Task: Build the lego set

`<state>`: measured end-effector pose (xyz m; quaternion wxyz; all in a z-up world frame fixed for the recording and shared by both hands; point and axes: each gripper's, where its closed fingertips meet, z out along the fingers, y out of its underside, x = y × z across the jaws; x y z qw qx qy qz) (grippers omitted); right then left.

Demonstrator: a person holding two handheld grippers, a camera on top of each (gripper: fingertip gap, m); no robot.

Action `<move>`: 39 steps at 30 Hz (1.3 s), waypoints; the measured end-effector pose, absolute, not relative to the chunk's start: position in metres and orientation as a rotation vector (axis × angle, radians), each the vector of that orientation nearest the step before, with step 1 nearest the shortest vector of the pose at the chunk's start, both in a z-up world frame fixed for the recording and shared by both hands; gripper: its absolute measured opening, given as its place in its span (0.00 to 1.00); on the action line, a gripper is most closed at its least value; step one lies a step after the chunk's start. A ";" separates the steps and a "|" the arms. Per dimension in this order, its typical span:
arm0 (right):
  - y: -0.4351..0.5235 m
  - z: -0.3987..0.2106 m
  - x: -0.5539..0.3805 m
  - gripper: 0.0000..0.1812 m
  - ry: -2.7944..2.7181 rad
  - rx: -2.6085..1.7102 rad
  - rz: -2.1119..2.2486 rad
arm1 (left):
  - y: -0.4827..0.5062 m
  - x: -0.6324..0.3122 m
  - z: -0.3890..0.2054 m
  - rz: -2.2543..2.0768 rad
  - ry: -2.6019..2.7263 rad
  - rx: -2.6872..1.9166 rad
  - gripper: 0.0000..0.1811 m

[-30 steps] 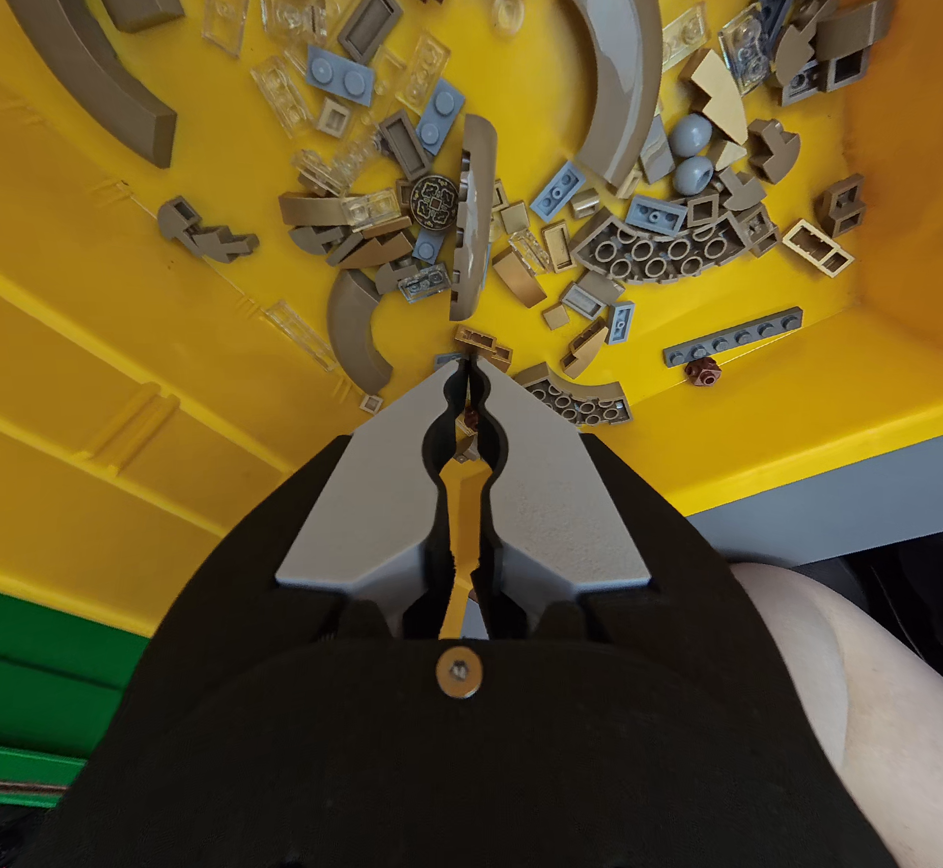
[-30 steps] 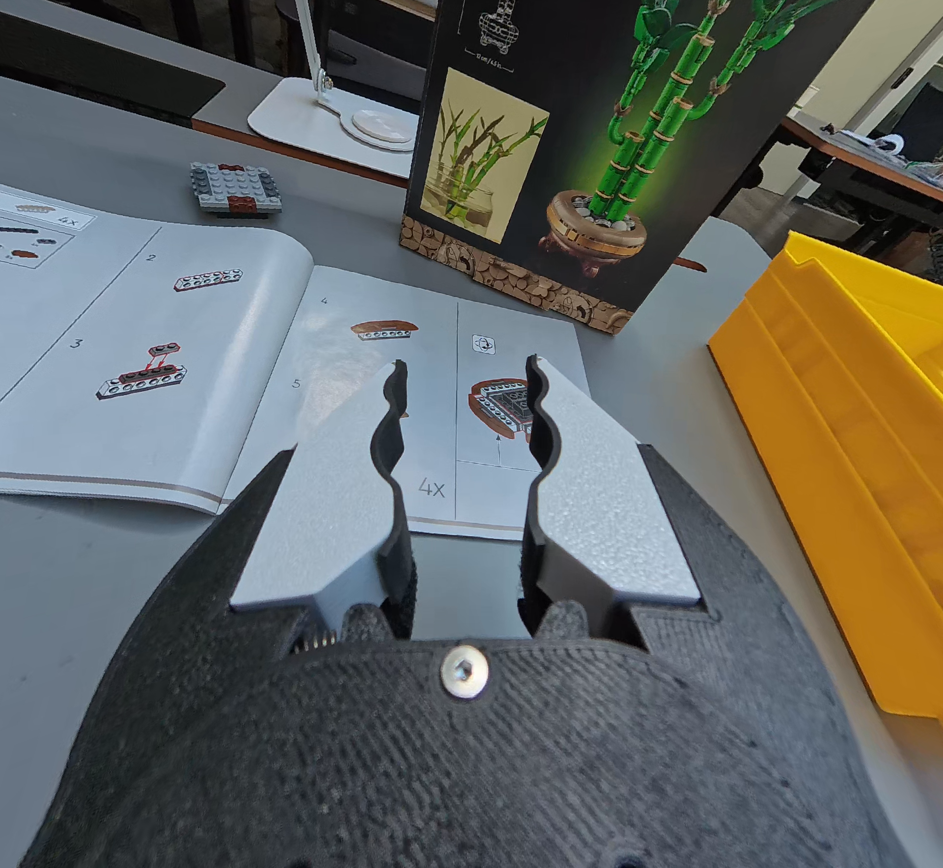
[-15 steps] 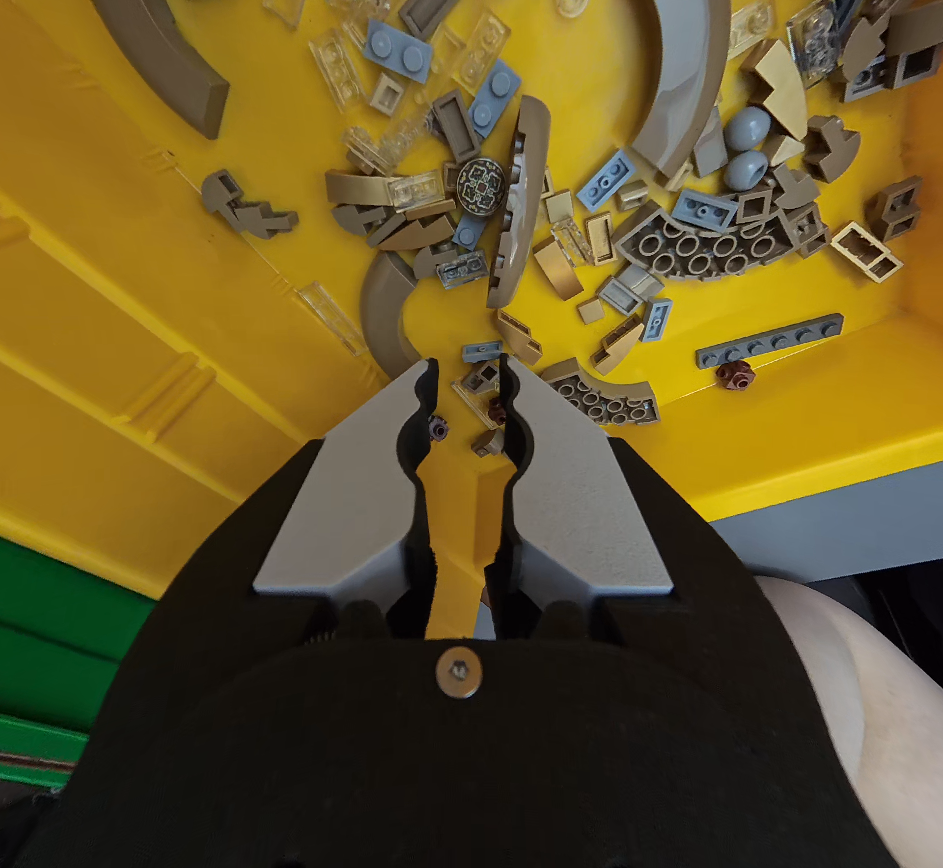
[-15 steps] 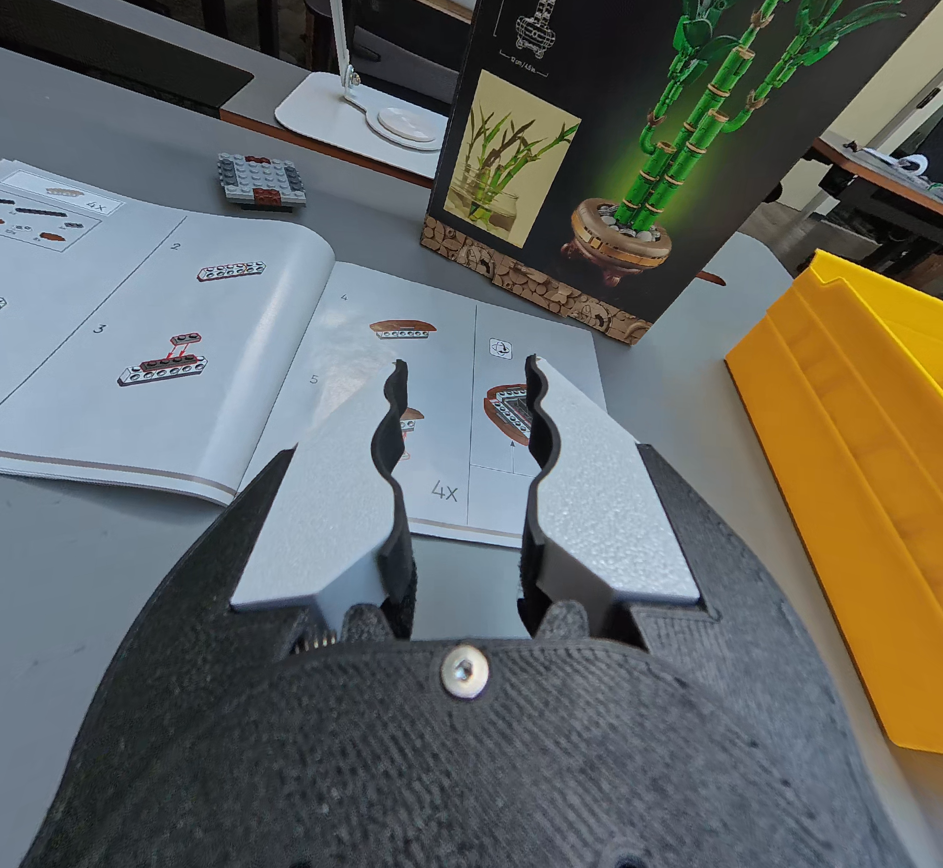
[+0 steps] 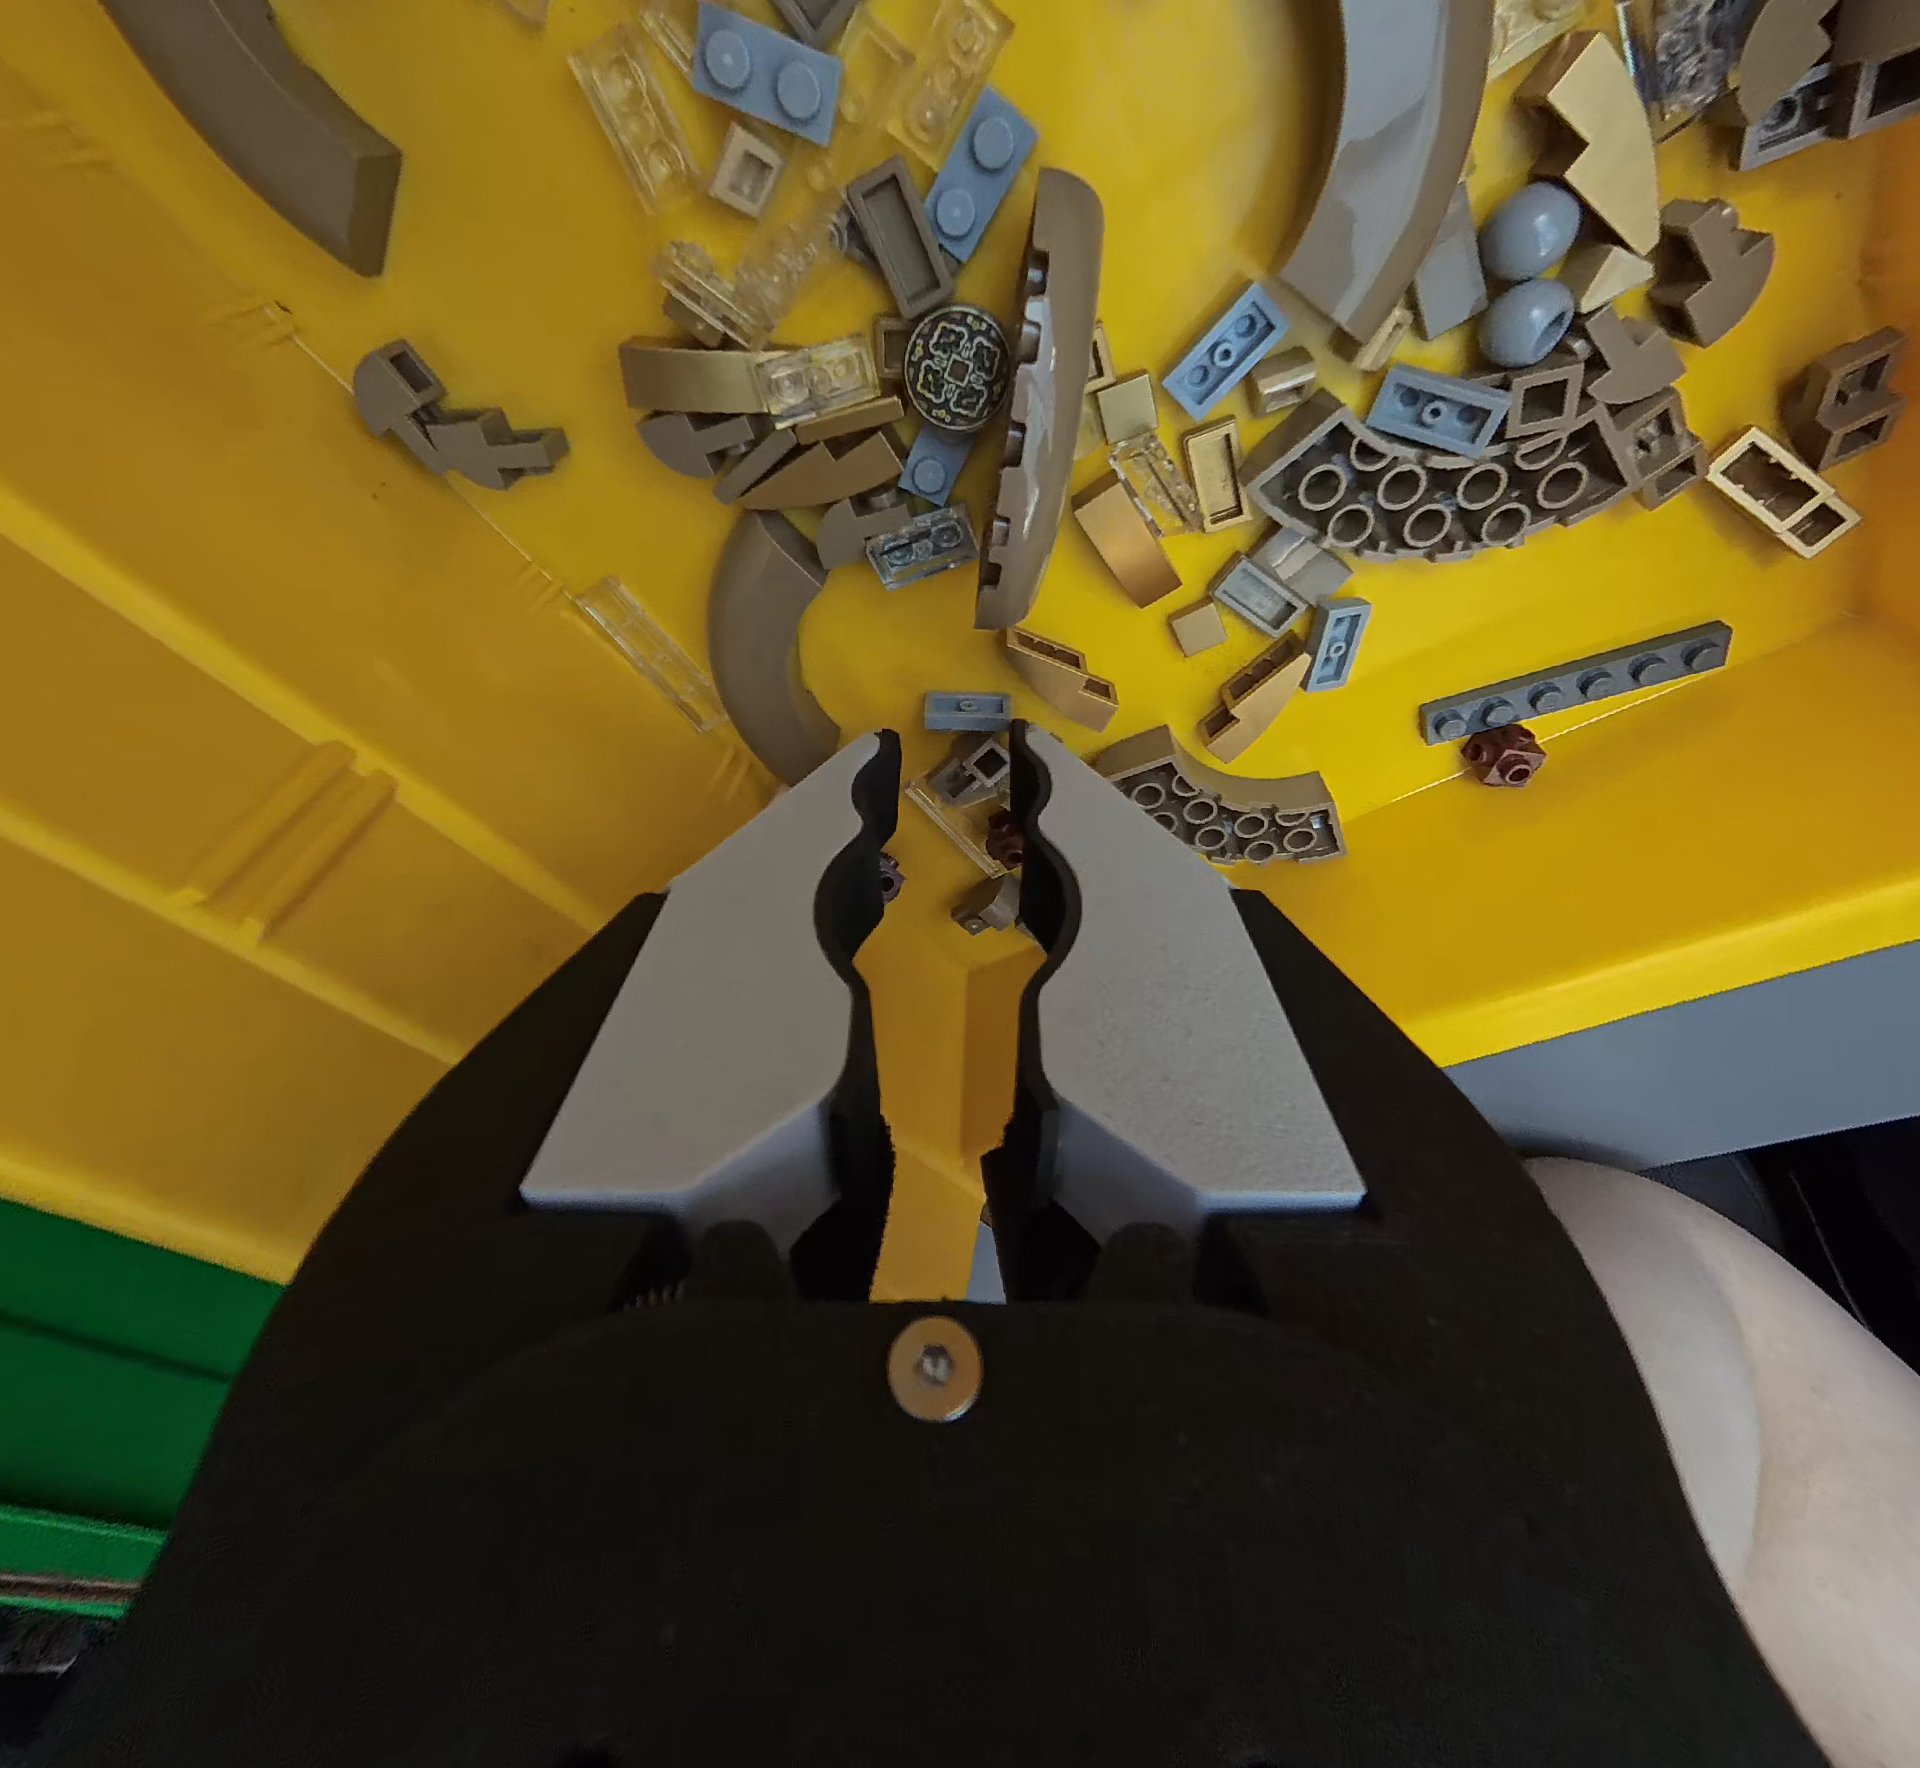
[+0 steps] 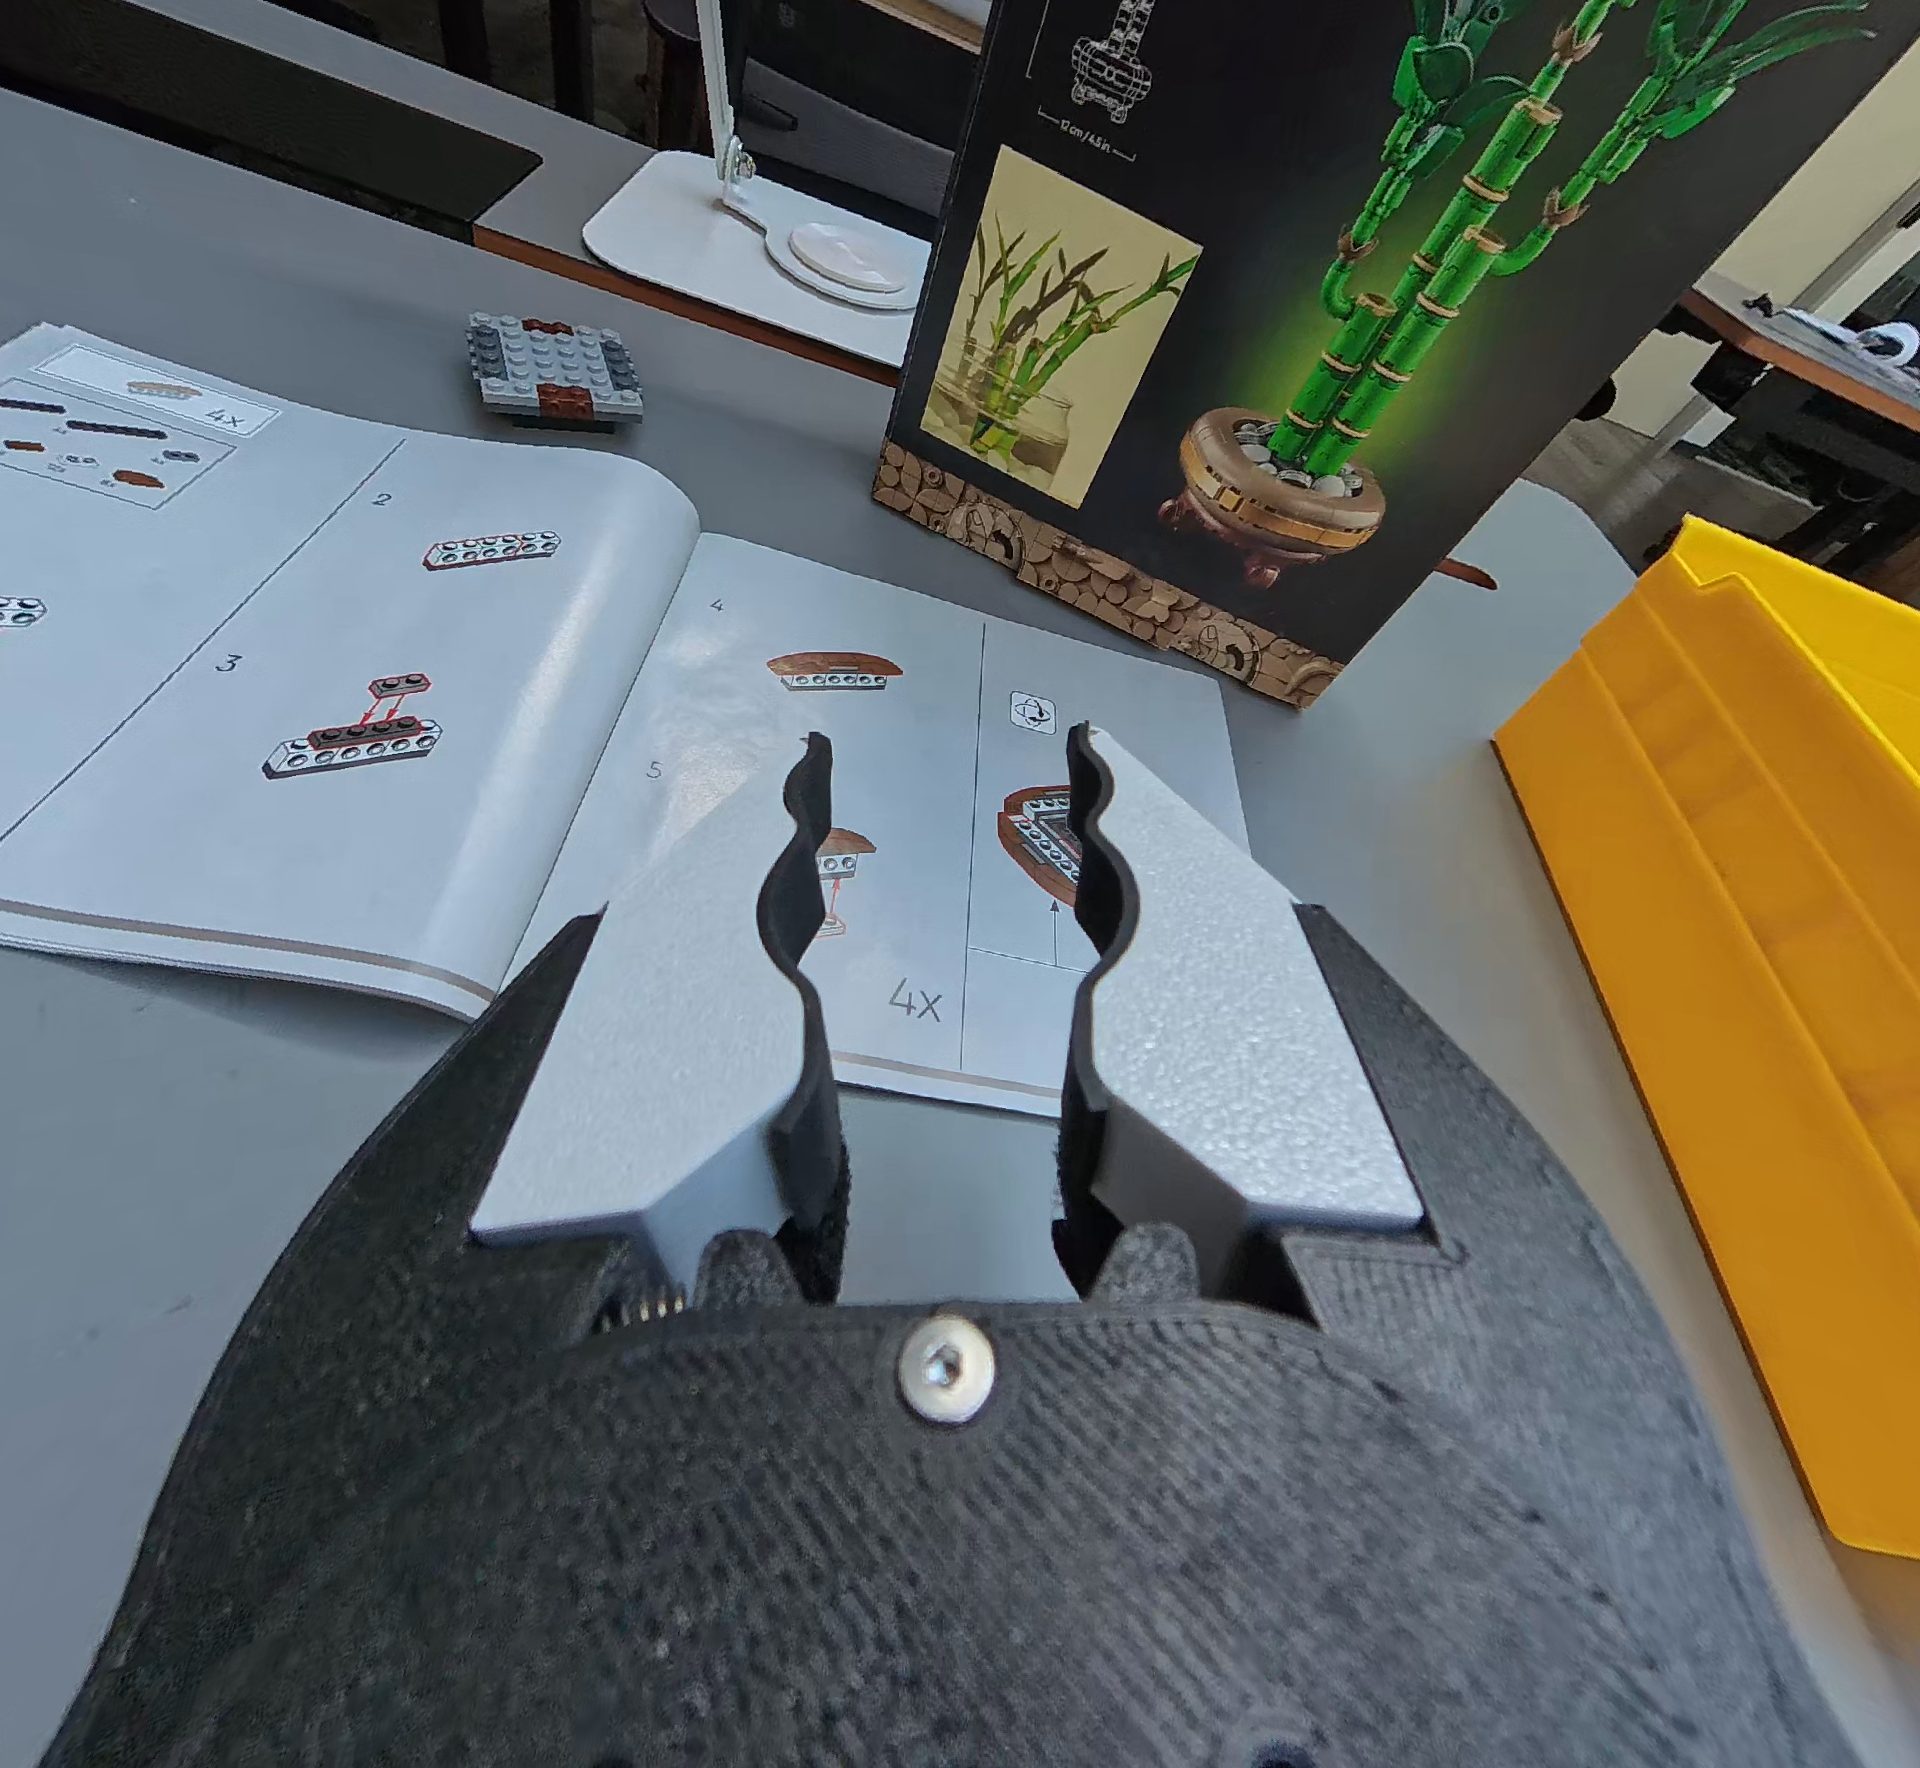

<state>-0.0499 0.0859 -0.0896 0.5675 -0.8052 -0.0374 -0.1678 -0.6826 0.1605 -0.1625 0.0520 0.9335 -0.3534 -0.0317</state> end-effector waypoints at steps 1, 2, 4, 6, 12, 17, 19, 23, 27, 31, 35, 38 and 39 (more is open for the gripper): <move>0.086 -0.090 -0.050 0.25 -0.089 -1.892 -0.394 | 0.161 -0.683 -0.163 -0.101 -1.074 2.838 0.09; 0.086 -0.090 -0.050 0.25 -0.089 -1.892 -0.393 | 0.161 -0.683 -0.163 -0.099 -1.077 2.840 0.07; 0.086 -0.090 -0.050 0.25 -0.089 -1.892 -0.391 | 0.163 -0.681 -0.162 -0.095 -1.089 2.848 0.08; 0.086 -0.090 -0.050 0.25 -0.090 -1.893 -0.390 | 0.163 -0.679 -0.160 -0.088 -1.100 2.852 0.11; 0.086 -0.091 -0.051 0.24 -0.095 -1.897 -0.385 | 0.165 -0.677 -0.163 -0.104 -1.128 2.838 0.08; 0.086 -0.091 -0.052 0.24 -0.099 -1.896 -0.384 | 0.165 -0.682 -0.152 -0.157 -1.141 2.867 0.08; 0.086 -0.091 -0.052 0.24 -0.103 -1.899 -0.386 | 0.171 -0.681 -0.137 -0.207 -1.146 2.937 0.08; 0.087 -0.092 -0.053 0.24 -0.118 -1.901 -0.396 | 0.185 -0.650 -0.089 -0.223 -1.323 3.130 0.08; 0.088 -0.091 -0.056 0.24 -0.142 -1.892 -0.402 | 0.181 -0.575 -0.031 0.081 -1.660 3.288 0.08; 0.089 -0.077 -0.073 0.26 -0.214 -1.796 -0.354 | 0.137 -0.465 0.027 0.908 -2.026 3.174 0.08; 0.081 -0.043 -0.117 0.27 -0.375 -1.581 -0.287 | 0.096 -0.376 0.047 1.559 -2.077 2.905 0.07; 0.056 -0.002 -0.177 0.25 -0.436 -1.396 -0.133 | 0.072 -0.325 0.044 1.967 -1.956 2.728 0.08; 0.045 0.010 -0.200 0.25 -0.476 -1.340 -0.066 | 0.061 -0.313 0.041 2.085 -1.869 2.629 0.08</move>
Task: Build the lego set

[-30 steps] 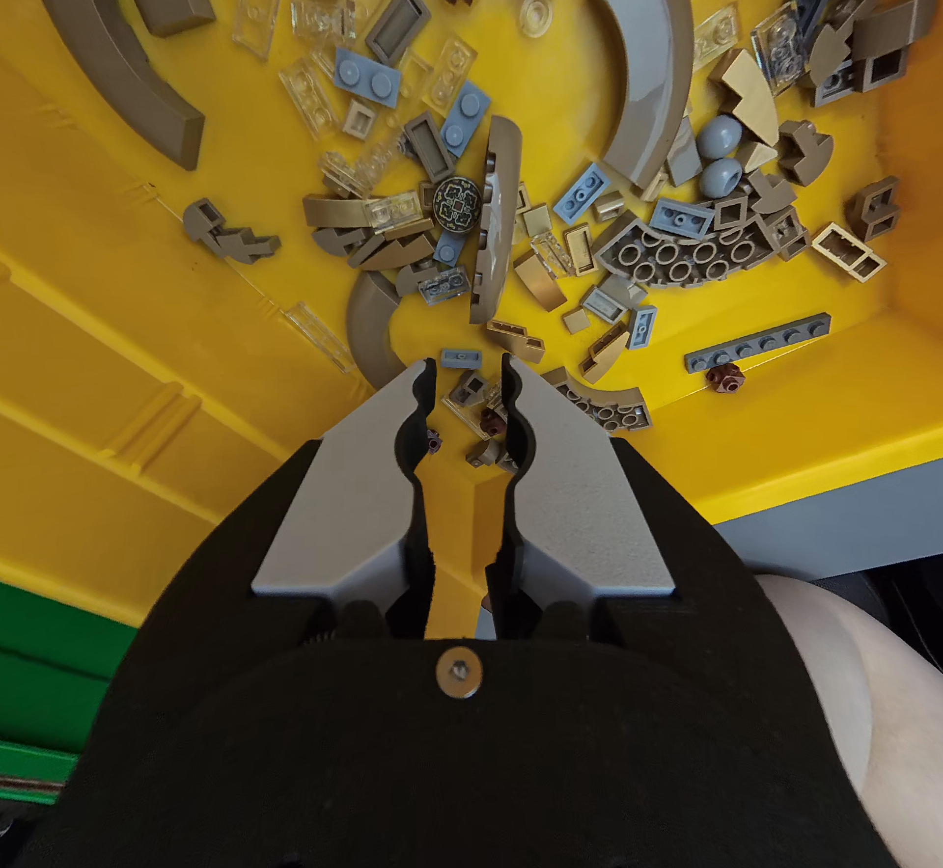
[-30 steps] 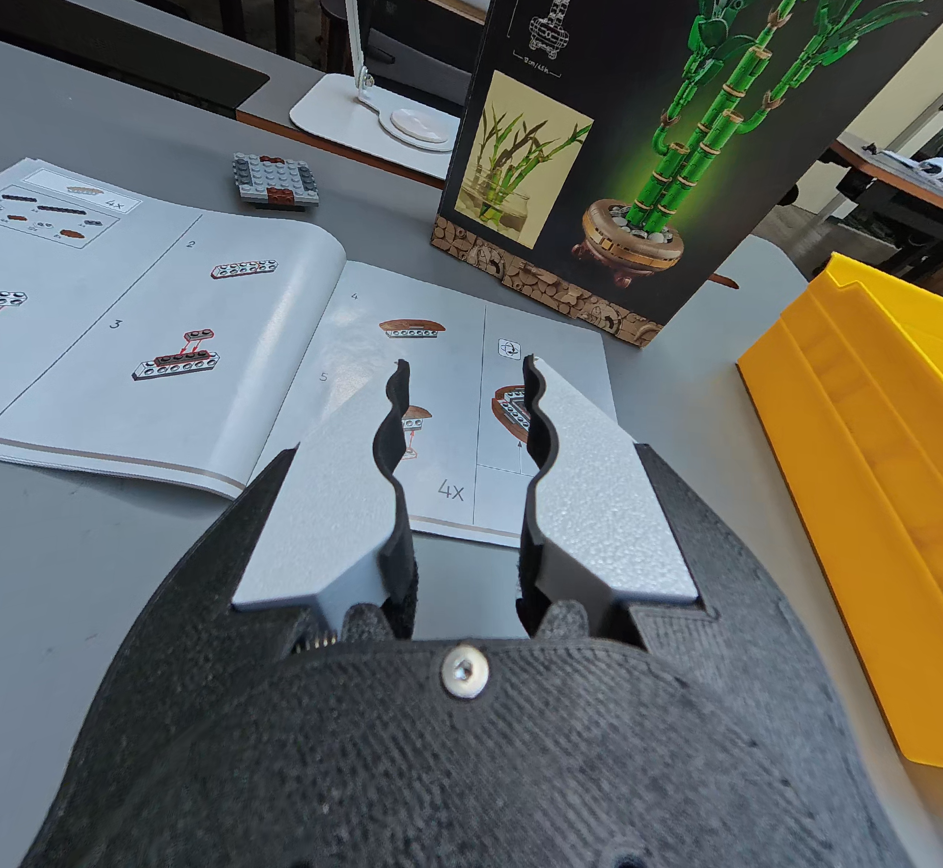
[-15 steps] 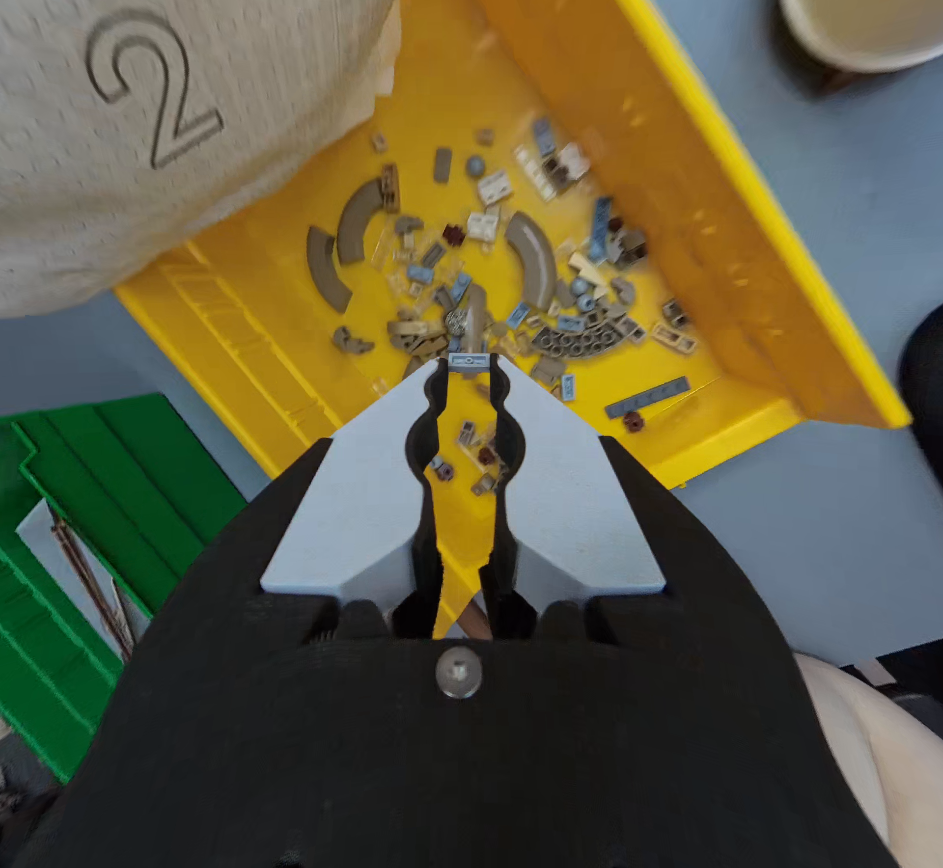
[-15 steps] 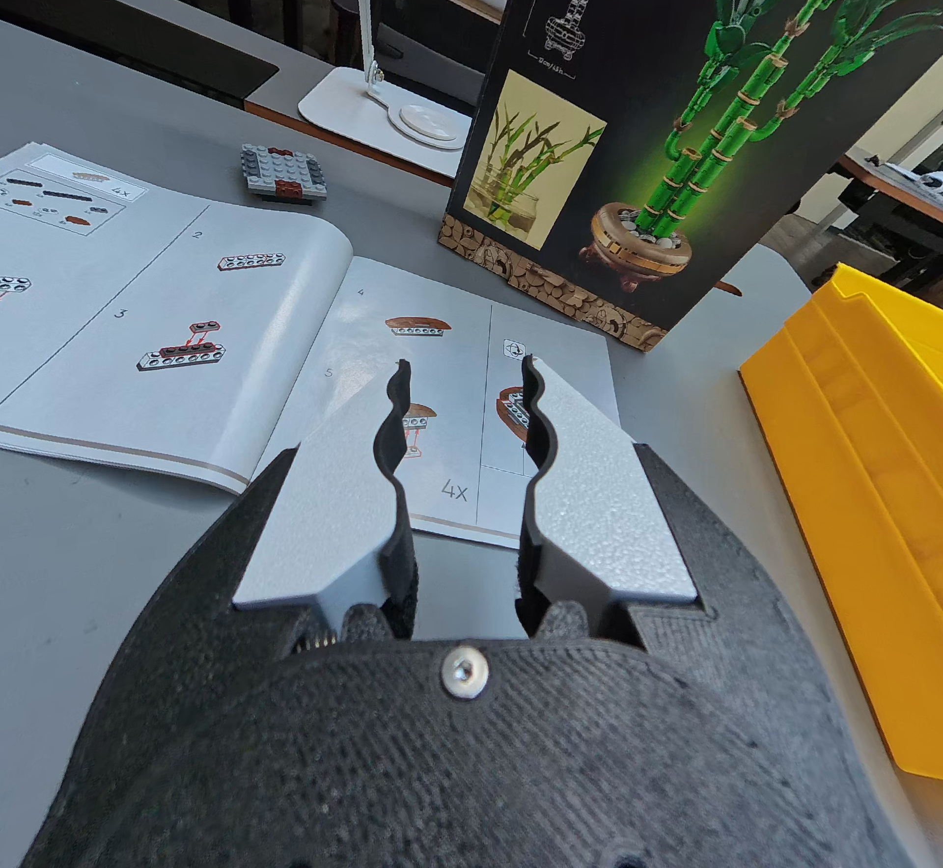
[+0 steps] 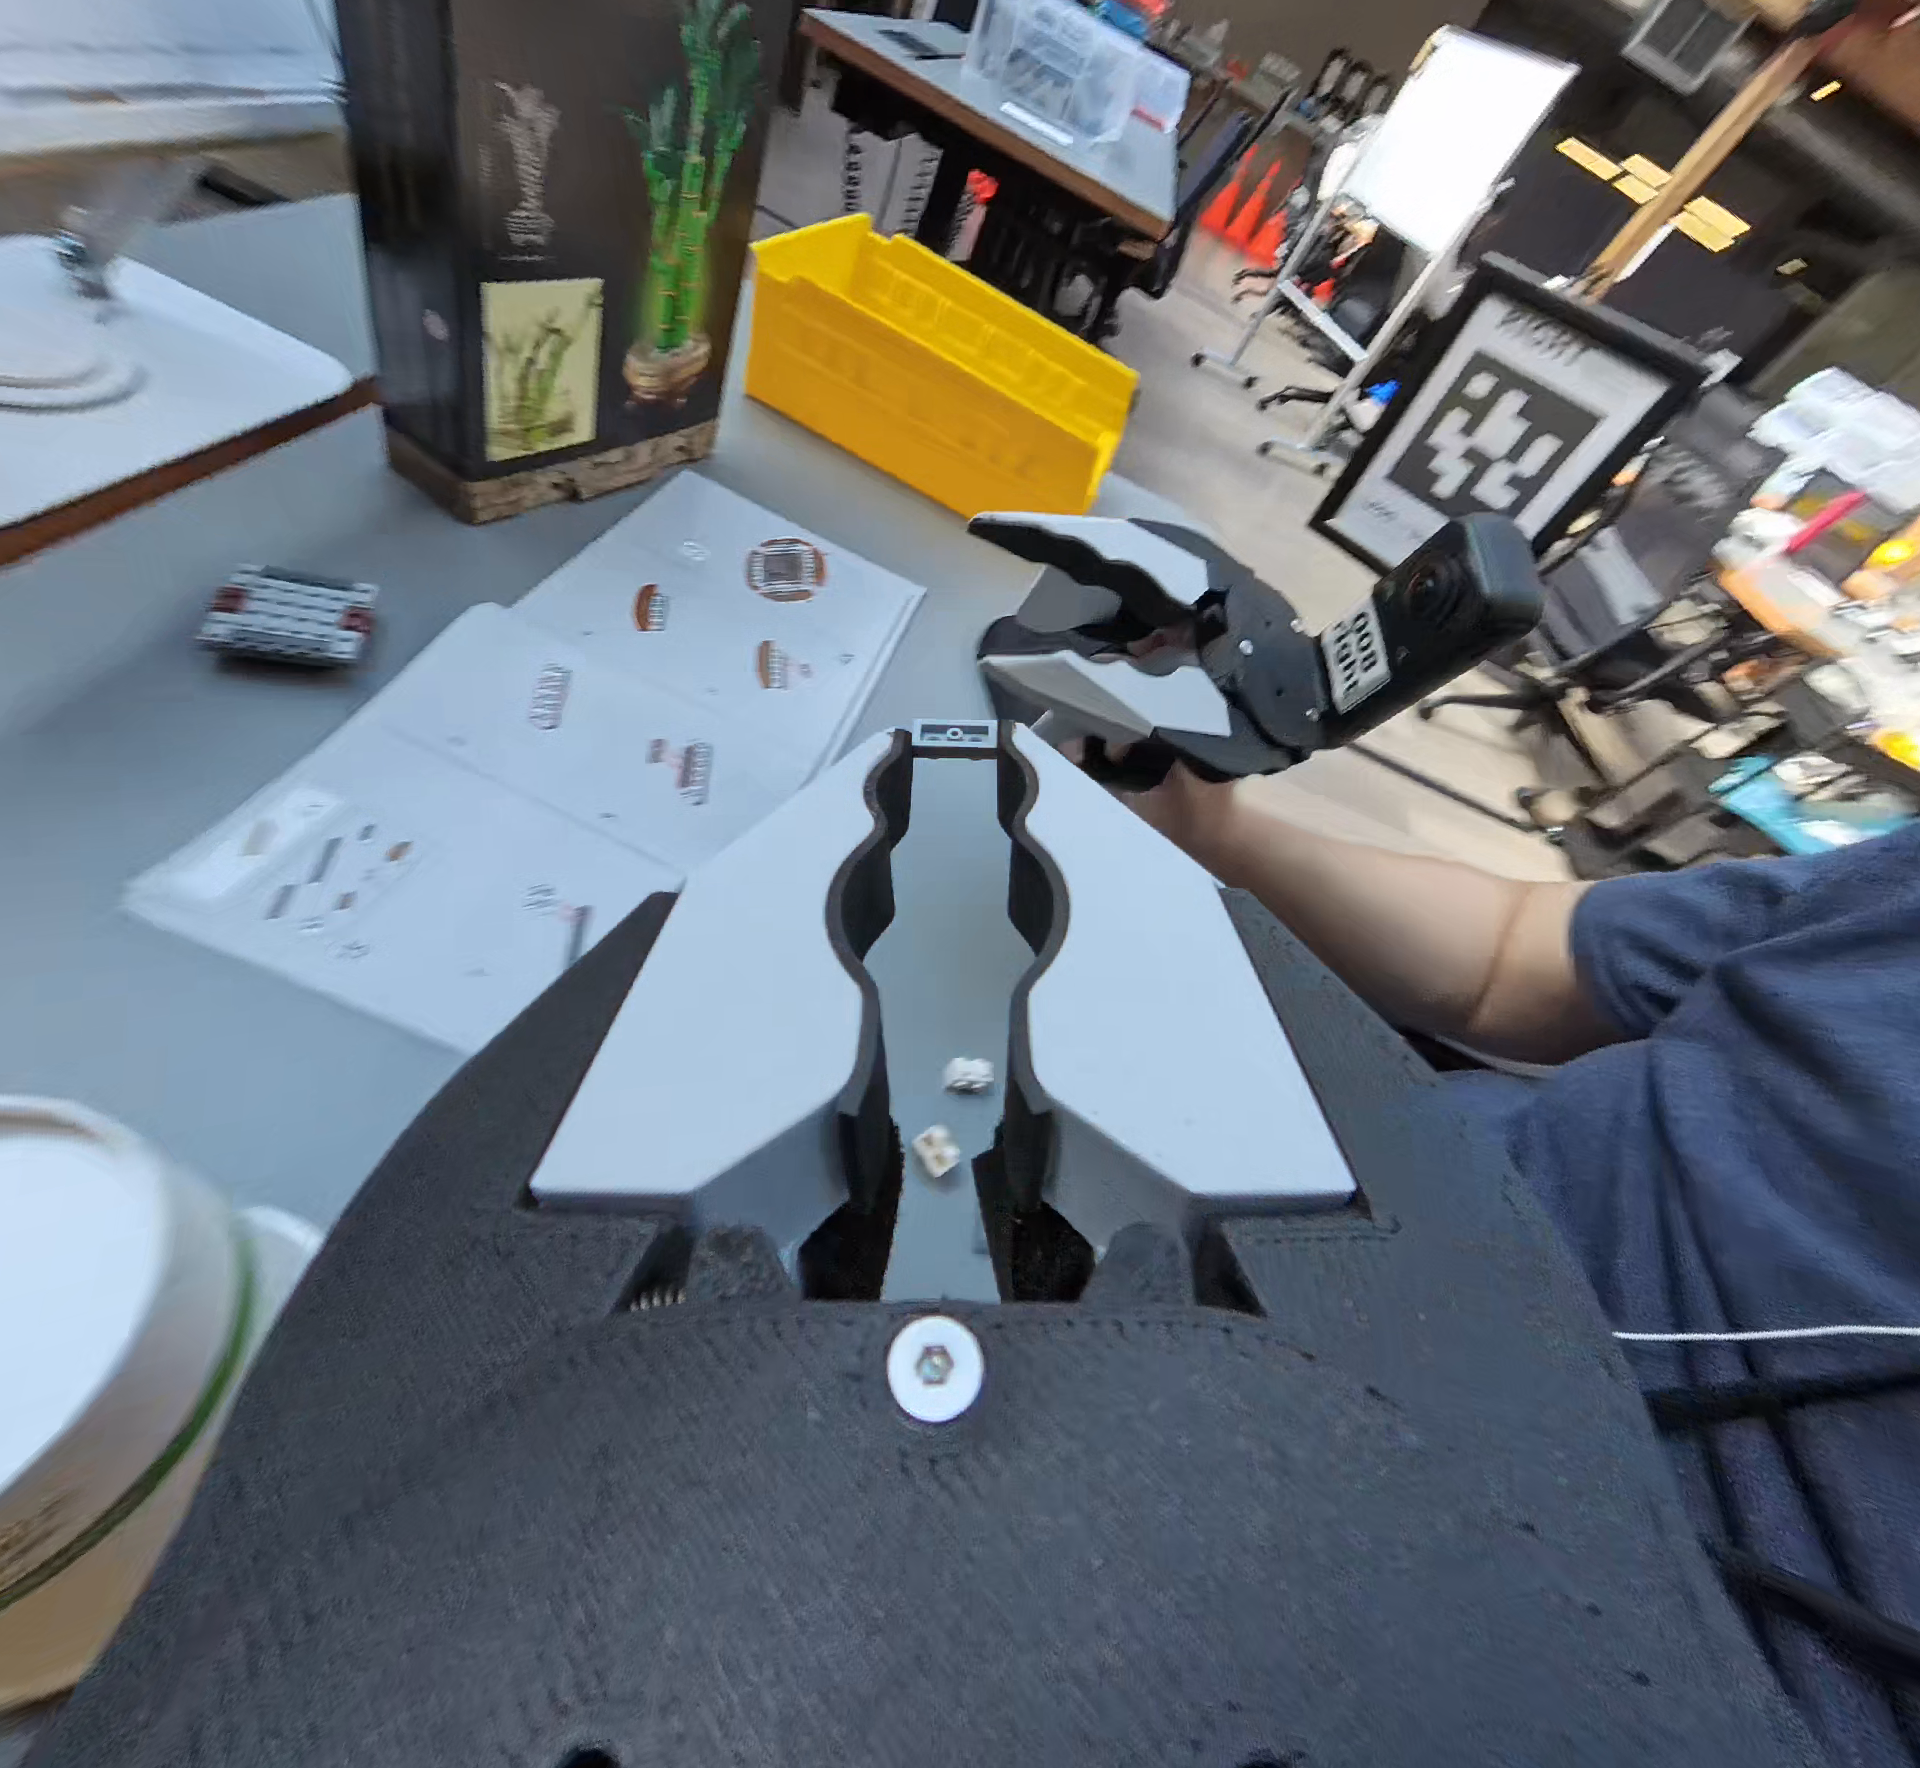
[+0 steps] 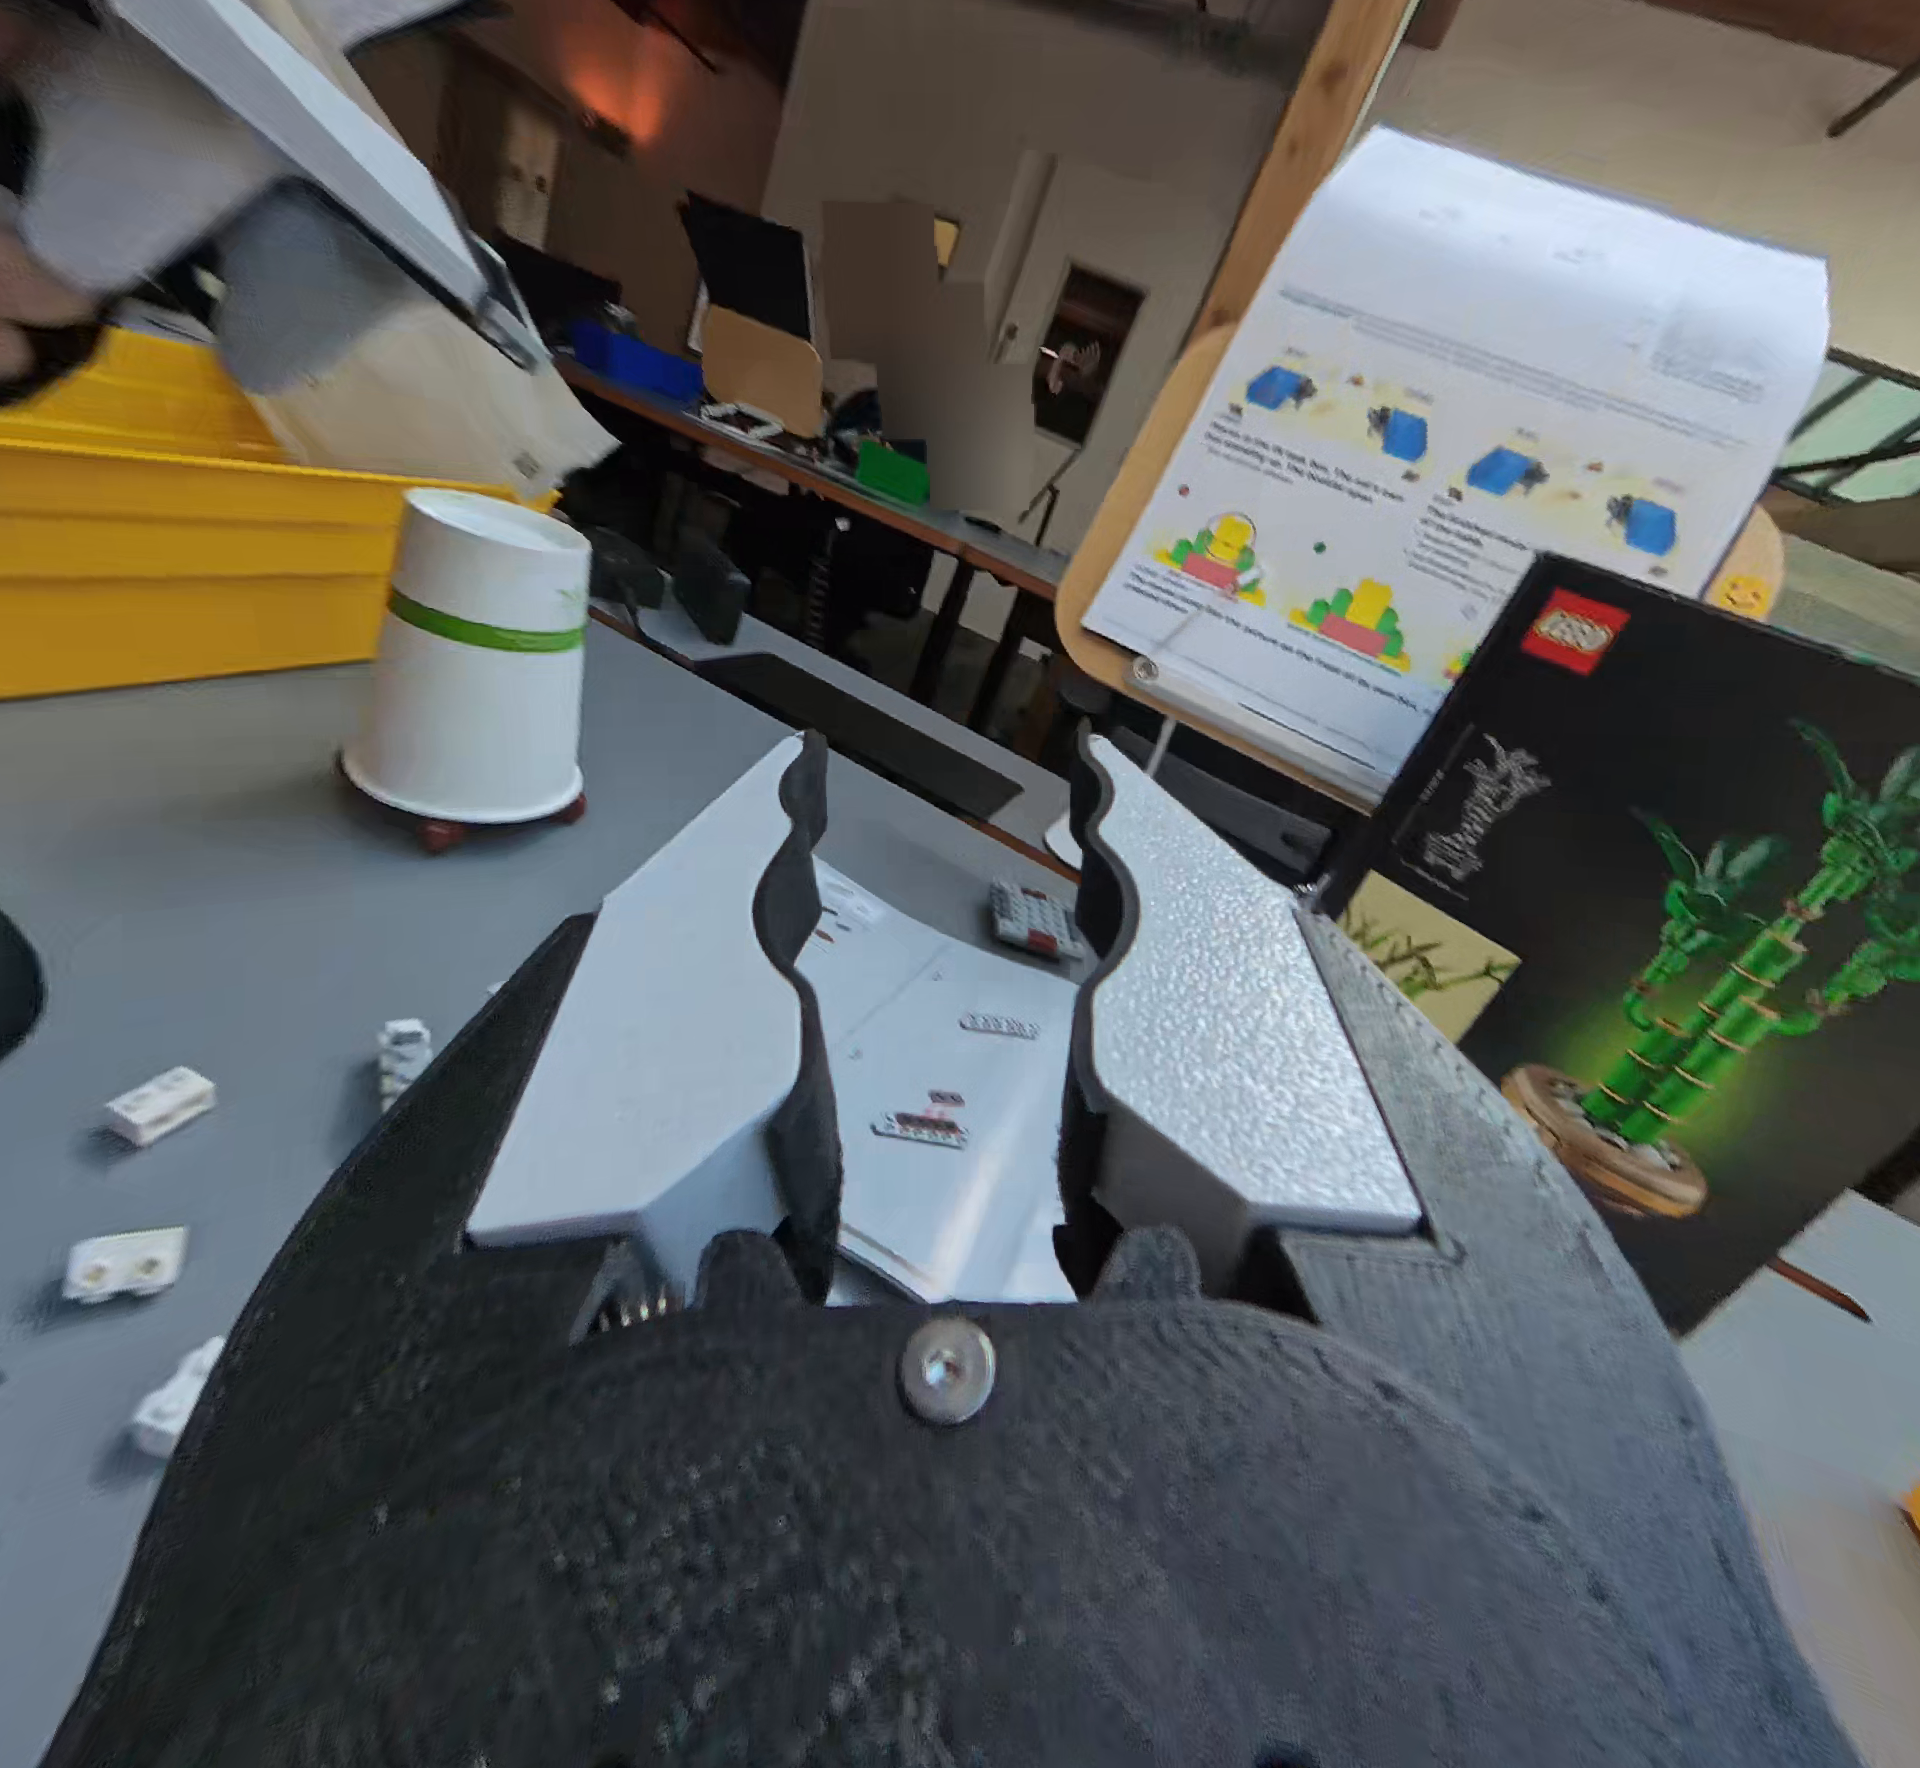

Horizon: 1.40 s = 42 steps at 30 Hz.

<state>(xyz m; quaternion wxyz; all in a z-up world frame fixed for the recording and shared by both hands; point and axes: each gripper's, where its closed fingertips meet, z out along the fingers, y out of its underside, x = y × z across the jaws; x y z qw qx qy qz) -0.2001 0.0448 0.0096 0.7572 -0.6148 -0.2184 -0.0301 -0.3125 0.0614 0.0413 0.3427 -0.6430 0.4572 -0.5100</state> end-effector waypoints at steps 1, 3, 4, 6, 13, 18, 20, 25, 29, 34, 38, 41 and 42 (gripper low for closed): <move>0.035 0.021 -0.220 0.25 -0.513 -1.277 -0.025 | 0.048 -0.303 0.041 -1.469 1.176 -1.658 0.07; 0.021 0.037 -0.249 0.22 -0.589 -1.195 -0.007 | 0.025 -0.291 0.044 -1.768 1.141 -1.624 0.07; 0.017 0.041 -0.259 0.21 -0.620 -1.174 -0.011 | 0.017 -0.288 0.046 -1.895 1.123 -1.615 0.07; 0.012 0.050 -0.269 0.17 -0.640 -1.136 -0.030 | 0.008 -0.287 0.050 -2.098 1.071 -1.591 0.07; 0.015 0.057 -0.294 0.12 -0.681 -1.103 -0.145 | 0.011 -0.288 0.059 -2.238 0.932 -1.543 0.07; 0.019 0.061 -0.297 0.04 -0.638 -1.083 -0.239 | 0.014 -0.290 0.062 -2.294 0.846 -1.548 0.07; 0.021 0.061 -0.298 0.04 -0.631 -1.084 -0.254 | 0.014 -0.290 0.061 -2.303 0.844 -1.559 0.07; 0.026 0.056 -0.297 0.03 -0.610 -1.123 -0.230 | 0.019 -0.289 0.055 -2.277 0.836 -1.597 0.07; 0.025 0.045 -0.293 0.03 -0.624 -1.193 -0.140 | 0.025 -0.288 0.048 -2.216 0.854 -1.633 0.07; 0.028 -0.050 -0.257 0.04 -0.737 -1.782 0.005 | 0.055 -0.305 0.058 -1.863 0.910 -1.570 0.04; -0.005 -0.127 -0.220 0.04 -0.752 -2.279 0.072 | 0.074 -0.326 0.075 -1.373 0.999 -1.459 0.11; -0.017 -0.134 -0.223 0.04 -0.714 -2.366 0.161 | 0.080 -0.340 0.087 -1.117 0.976 -1.367 0.13; -0.022 -0.139 -0.225 0.04 -0.721 -2.426 0.201 | 0.082 -0.347 0.093 -1.055 0.952 -1.334 0.14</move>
